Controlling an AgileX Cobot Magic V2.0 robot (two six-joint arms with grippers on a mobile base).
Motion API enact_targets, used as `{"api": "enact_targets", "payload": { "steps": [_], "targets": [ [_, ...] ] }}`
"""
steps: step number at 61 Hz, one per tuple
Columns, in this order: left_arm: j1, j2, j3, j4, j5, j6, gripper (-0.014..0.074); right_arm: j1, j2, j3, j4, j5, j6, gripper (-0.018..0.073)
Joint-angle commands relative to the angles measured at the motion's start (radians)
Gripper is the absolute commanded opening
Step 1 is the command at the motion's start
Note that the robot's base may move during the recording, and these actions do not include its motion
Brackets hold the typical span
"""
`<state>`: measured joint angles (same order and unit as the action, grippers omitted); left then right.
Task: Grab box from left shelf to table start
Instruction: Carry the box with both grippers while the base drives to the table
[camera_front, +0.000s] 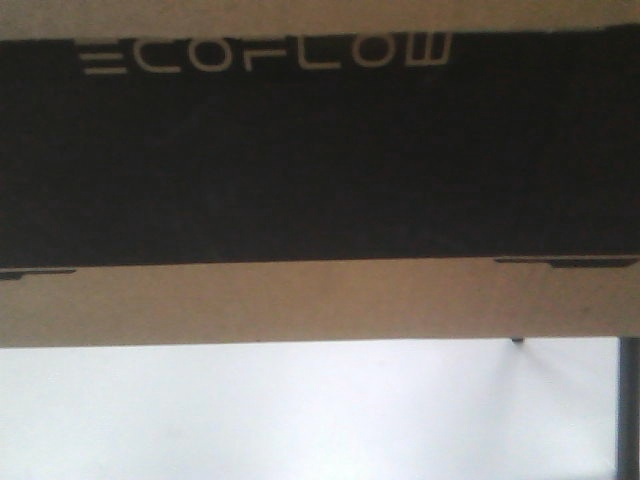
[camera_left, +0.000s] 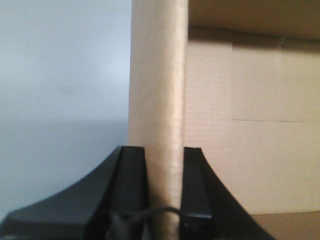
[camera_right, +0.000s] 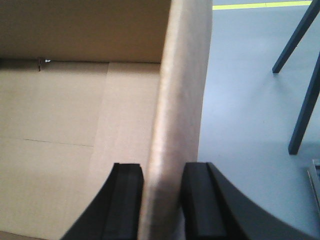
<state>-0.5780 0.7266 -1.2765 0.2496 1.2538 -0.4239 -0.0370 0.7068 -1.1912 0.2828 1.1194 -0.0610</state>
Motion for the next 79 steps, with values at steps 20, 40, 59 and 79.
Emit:
{"api": "enact_targets", "payload": {
  "steps": [20,40,59,79],
  "targets": [
    [-0.007,-0.009,-0.042,0.012,-0.168,-0.016,-0.0087,-0.002,0.006,-0.031,-0.031,-0.128,-0.019,0.0018],
    [-0.007,-0.009,-0.042,0.038,-0.182,-0.016,-0.0087,-0.002,0.007,-0.031,-0.031,-0.127,-0.019,0.0018],
    [-0.007,-0.009,-0.042,0.057,-0.19,-0.016,-0.0087,-0.002,0.007,-0.031,-0.031,-0.127,-0.019,0.0018],
    [-0.007,-0.009,-0.042,0.056,-0.226,-0.016,-0.0087,-0.002,0.007,-0.031,-0.031,-0.127,-0.019,0.0018]
  ]
}}
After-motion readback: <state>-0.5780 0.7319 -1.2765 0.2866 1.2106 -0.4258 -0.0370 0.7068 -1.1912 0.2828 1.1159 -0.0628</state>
